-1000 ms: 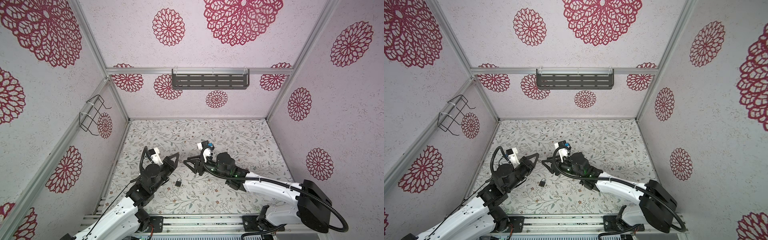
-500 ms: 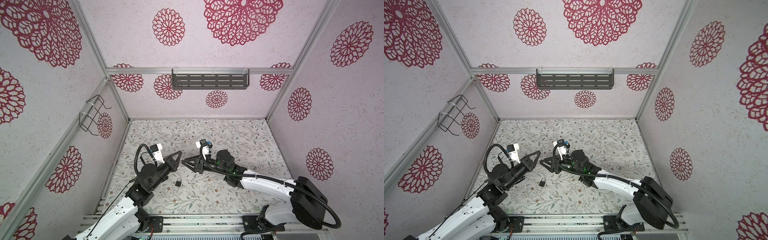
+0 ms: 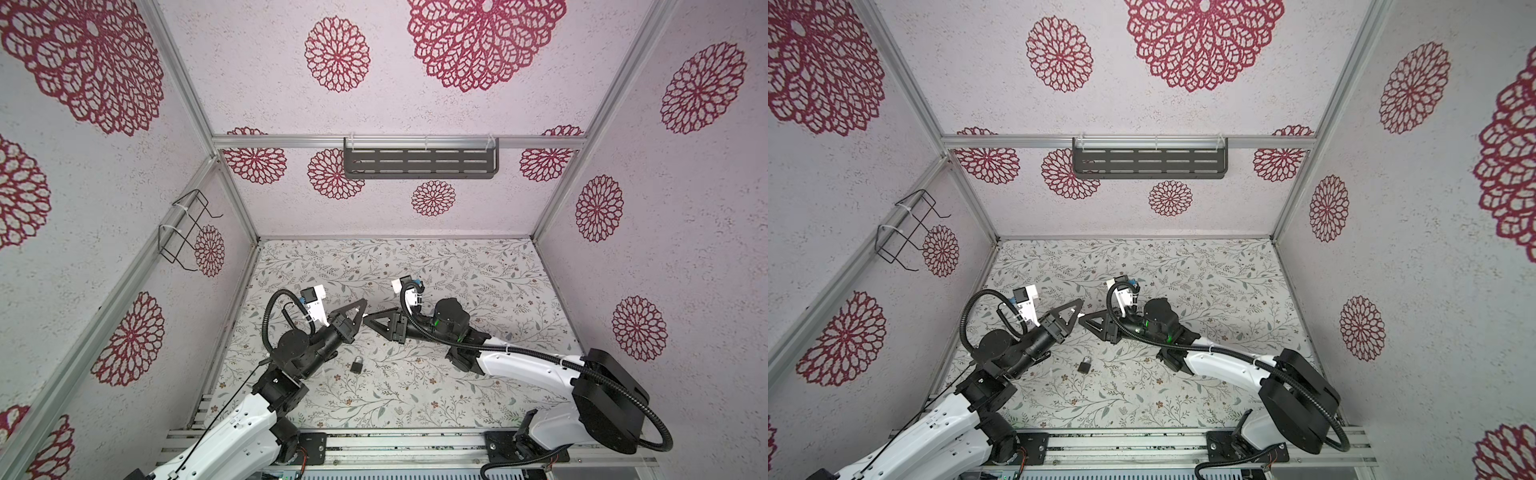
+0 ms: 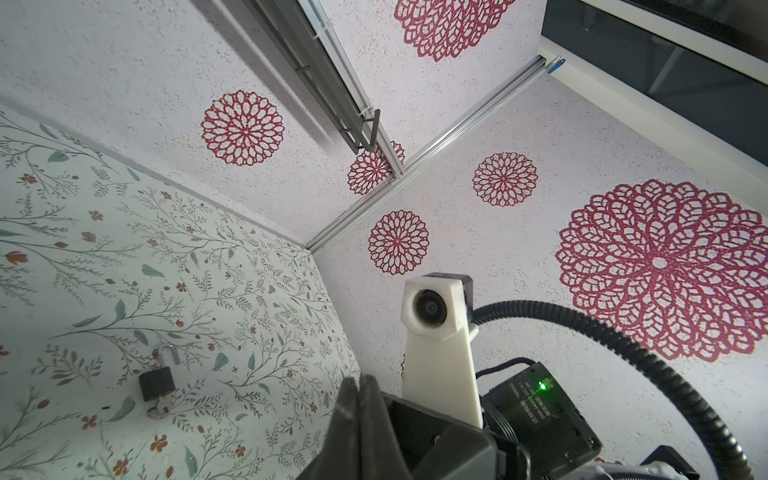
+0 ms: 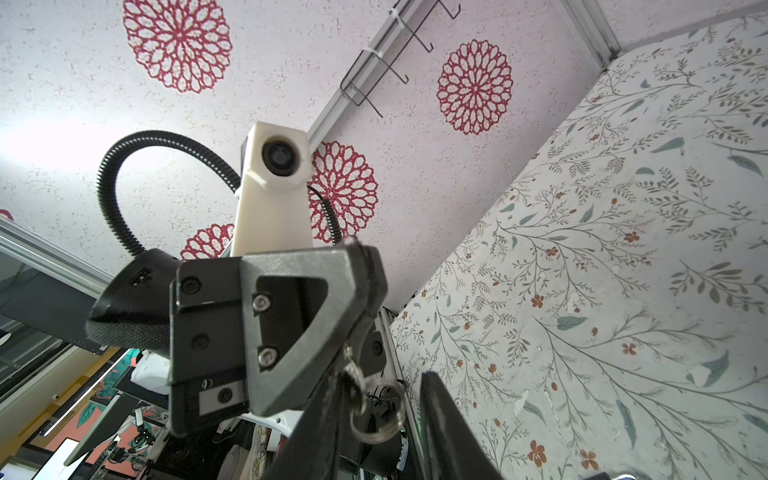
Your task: Unlock with the key
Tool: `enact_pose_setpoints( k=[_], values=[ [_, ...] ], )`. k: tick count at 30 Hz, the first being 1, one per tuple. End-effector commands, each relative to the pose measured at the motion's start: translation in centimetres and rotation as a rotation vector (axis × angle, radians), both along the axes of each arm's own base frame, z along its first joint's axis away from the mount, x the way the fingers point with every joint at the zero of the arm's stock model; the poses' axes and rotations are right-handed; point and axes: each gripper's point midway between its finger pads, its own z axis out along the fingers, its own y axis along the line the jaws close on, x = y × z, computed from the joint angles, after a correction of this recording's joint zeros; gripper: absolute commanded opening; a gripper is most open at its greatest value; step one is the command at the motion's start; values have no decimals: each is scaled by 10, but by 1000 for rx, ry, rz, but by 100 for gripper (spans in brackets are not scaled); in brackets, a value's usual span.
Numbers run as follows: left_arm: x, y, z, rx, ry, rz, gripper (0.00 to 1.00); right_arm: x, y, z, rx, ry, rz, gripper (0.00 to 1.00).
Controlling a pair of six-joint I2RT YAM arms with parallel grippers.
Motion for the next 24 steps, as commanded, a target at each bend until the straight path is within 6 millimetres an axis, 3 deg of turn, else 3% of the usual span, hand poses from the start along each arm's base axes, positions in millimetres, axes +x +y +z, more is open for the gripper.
enact_pose_setpoints(
  k=[1,24],
  values=[
    [0,-1,9,0,-43,-11,0,-2,-2,37,101,-58,14,31],
    [8,1,17,-22,-78,28,0,-1,-10,40,121,-64,-12,4]
  ],
)
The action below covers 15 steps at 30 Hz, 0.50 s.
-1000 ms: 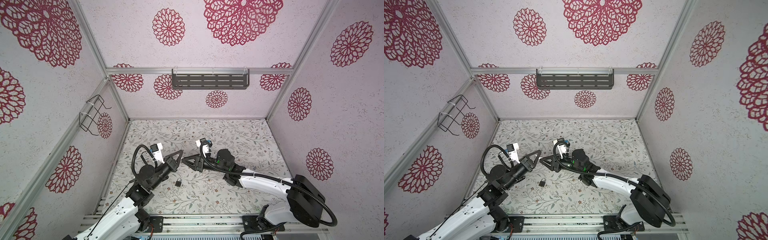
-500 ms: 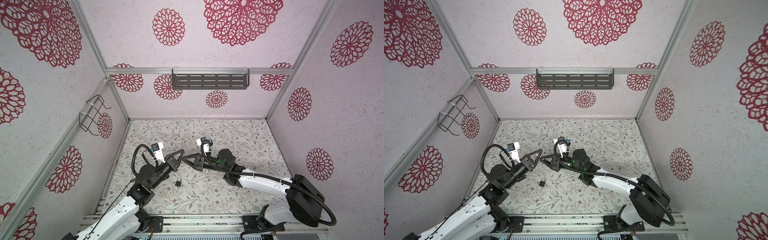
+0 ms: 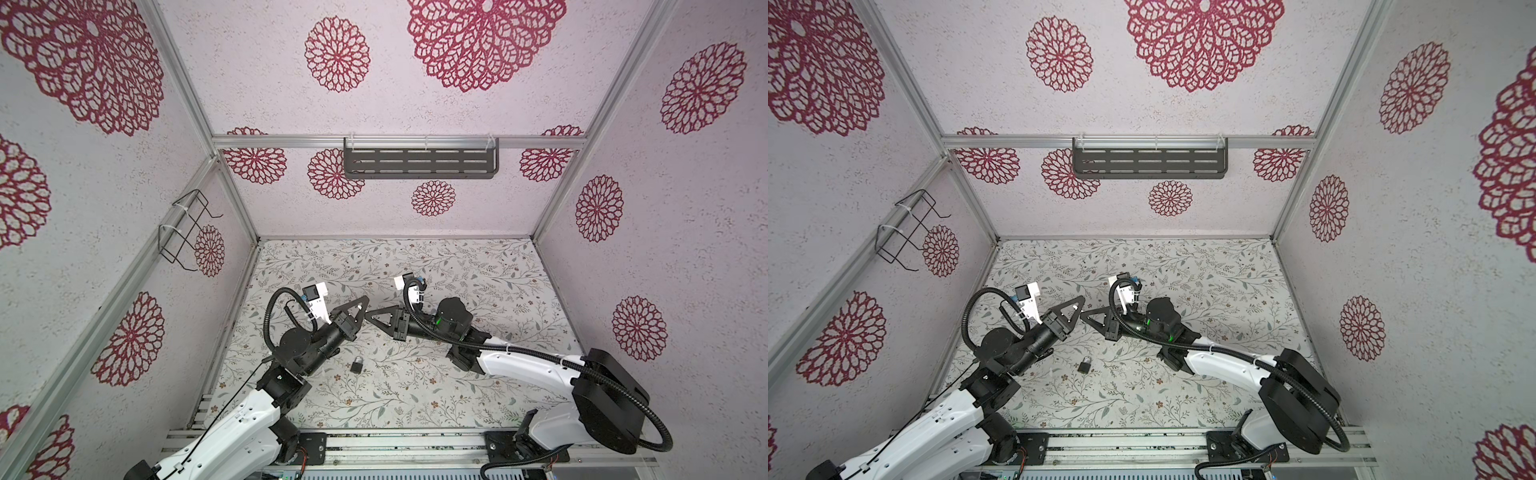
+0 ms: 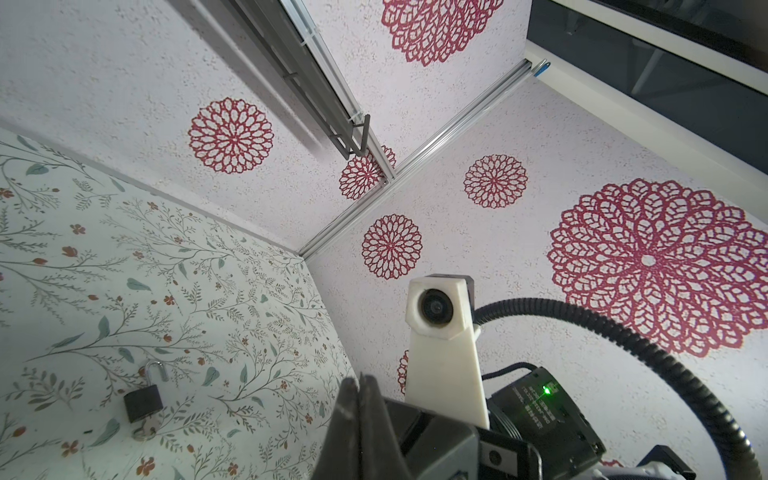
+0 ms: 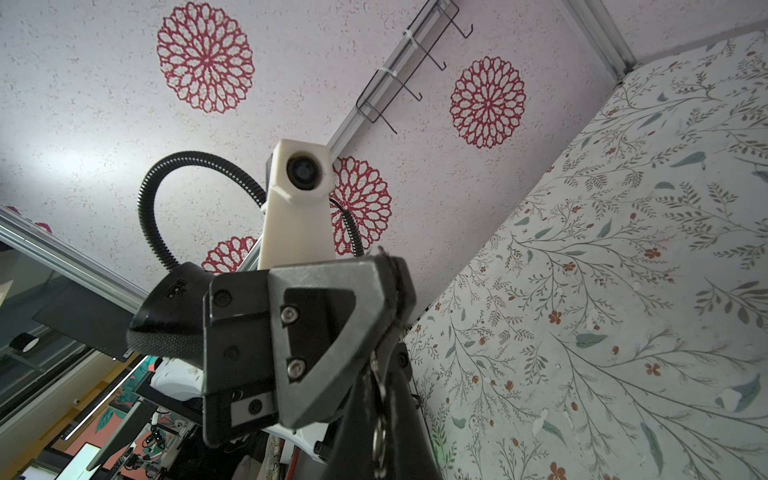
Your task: Unlock with the key
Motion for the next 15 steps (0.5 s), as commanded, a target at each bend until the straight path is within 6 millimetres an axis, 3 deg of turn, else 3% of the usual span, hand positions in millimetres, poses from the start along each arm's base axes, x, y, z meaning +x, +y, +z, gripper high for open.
enact_pose_setpoints(
  k=[1,6,11,15],
  values=[
    [2,3,11,-7,-46,19,0,-2,-8,28,70,-64,-10,2],
    [2,5,12,-13,-46,25,0,-1,-9,27,64,-65,-19,0],
    [2,10,12,11,-31,47,42,6,-15,16,19,-63,-52,0],
    [1,17,-1,98,21,76,56,10,-23,-6,-74,-76,-107,0]
  ],
)
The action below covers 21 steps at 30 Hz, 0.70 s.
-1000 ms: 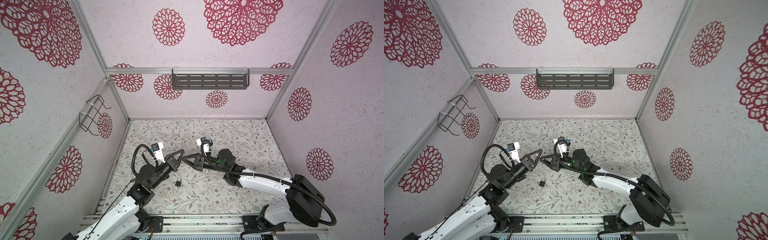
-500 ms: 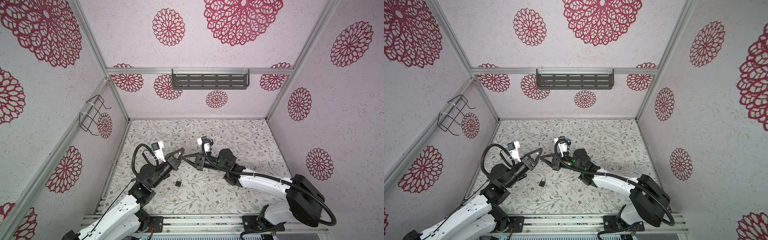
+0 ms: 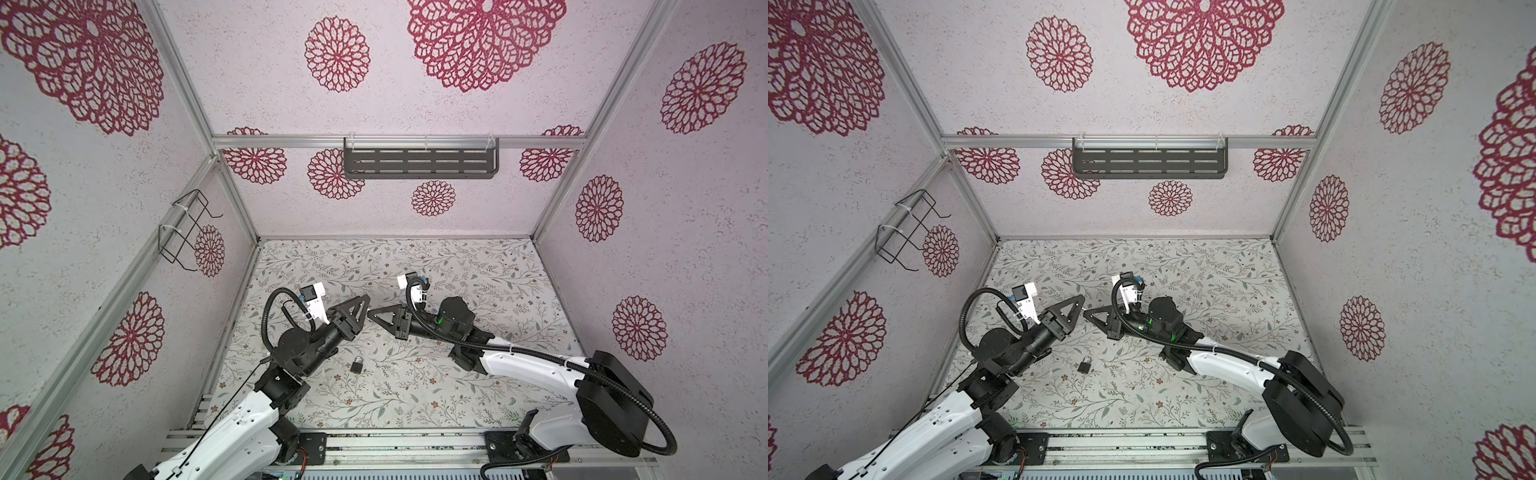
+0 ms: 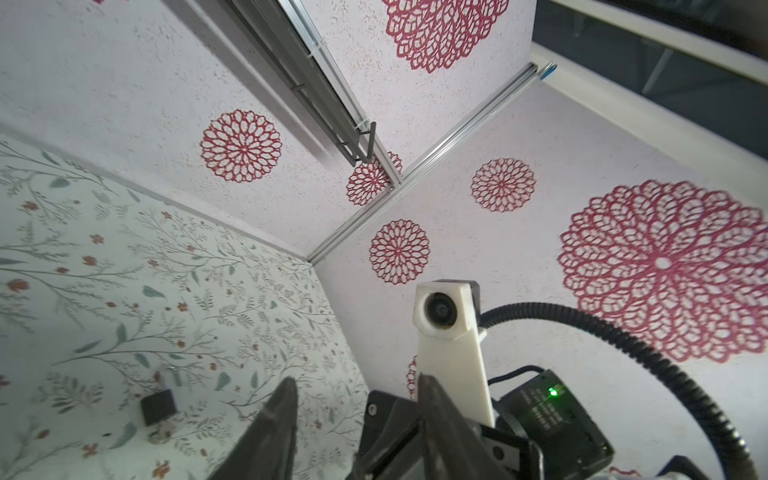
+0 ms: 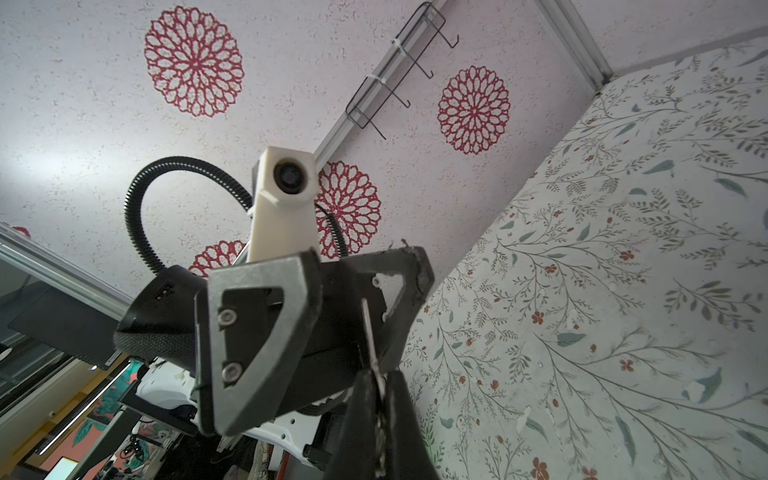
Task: Unlock with the key
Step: 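Lower the left gripper onto the closed black padlock and grasp it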
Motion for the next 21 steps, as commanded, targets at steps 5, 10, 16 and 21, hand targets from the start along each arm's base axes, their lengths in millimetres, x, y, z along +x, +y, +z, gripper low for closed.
enact_pose_setpoints(
  k=[5,10,16,21],
  values=[
    [0,28,-38,239,171,122,62,8,-24,-33,-178,-64,-115,0],
    [-4,40,-86,451,377,144,65,7,-29,-67,-245,-25,-134,0],
    [-10,41,-145,669,632,115,66,-1,-27,-108,-302,44,-146,0],
    [-17,27,-185,815,731,49,64,-13,-24,-132,-343,75,-155,0]
  ],
)
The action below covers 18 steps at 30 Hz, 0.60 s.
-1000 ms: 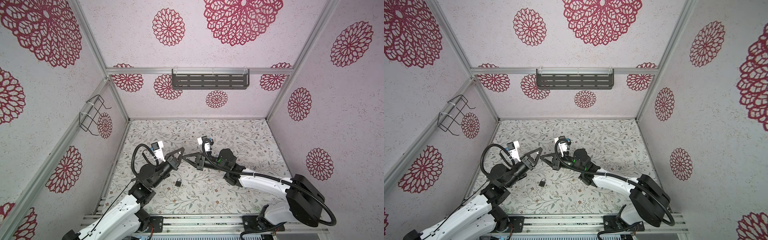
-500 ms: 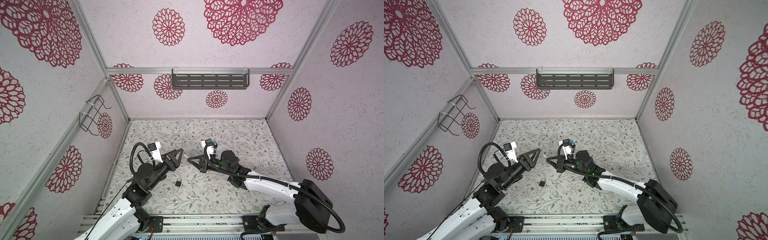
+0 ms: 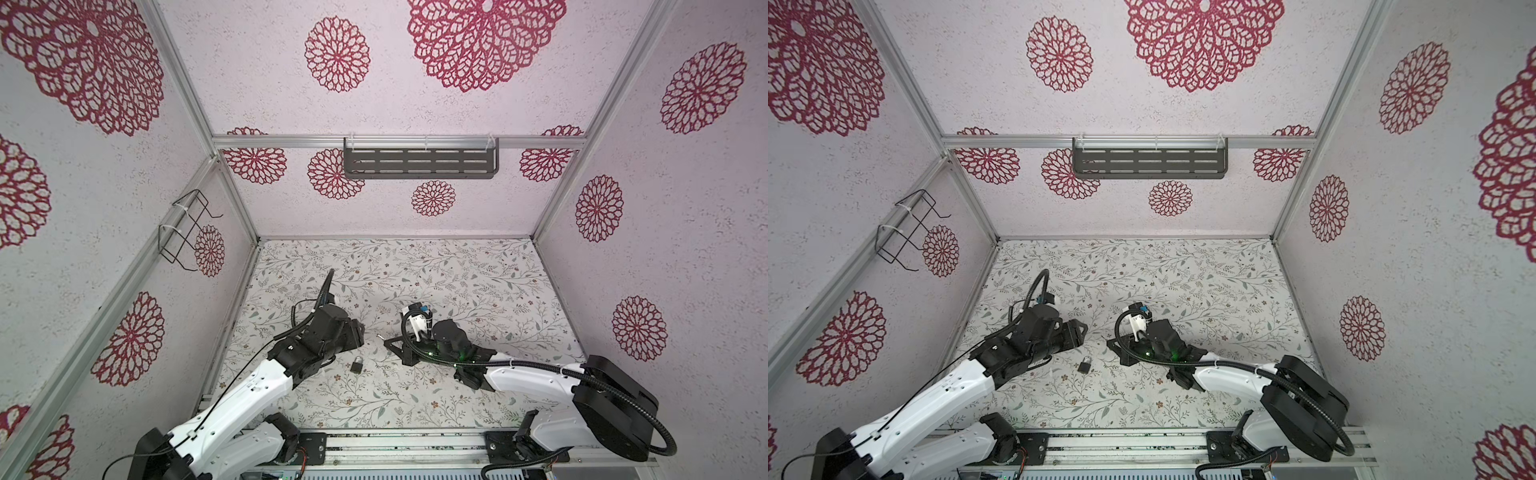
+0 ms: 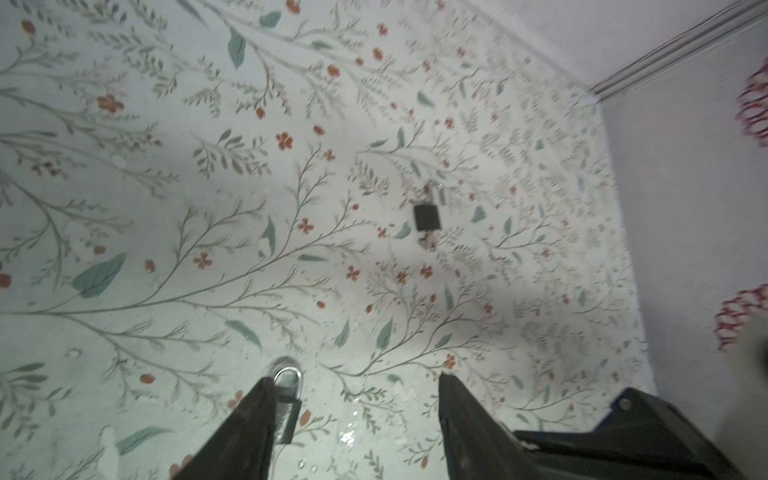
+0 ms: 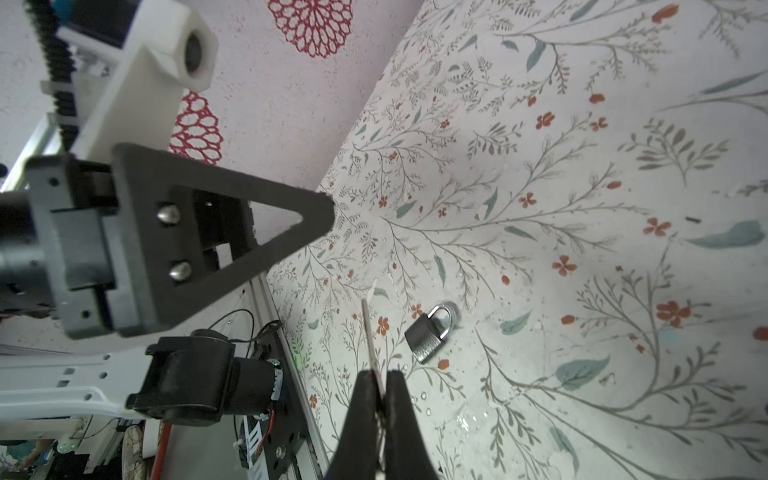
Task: Unlock with the key
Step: 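Lower the left gripper onto the closed black padlock and grasp it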
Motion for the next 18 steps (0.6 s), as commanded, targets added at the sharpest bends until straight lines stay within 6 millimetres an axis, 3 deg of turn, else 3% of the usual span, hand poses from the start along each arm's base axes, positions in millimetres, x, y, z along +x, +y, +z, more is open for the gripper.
enact_pose_setpoints(
  k=[1,7,13,18],
  values=[
    [-13,0,-22,127,89,-49,64,2,2,5,41,-12,-49,0],
    [-21,-11,-59,206,192,-112,64,-9,0,-12,43,44,-22,0],
    [-27,-20,-83,285,254,-146,64,-11,-2,-28,13,104,-38,0],
    [-30,-21,-97,361,298,-151,64,-10,-4,-23,27,98,-51,0]
  ],
)
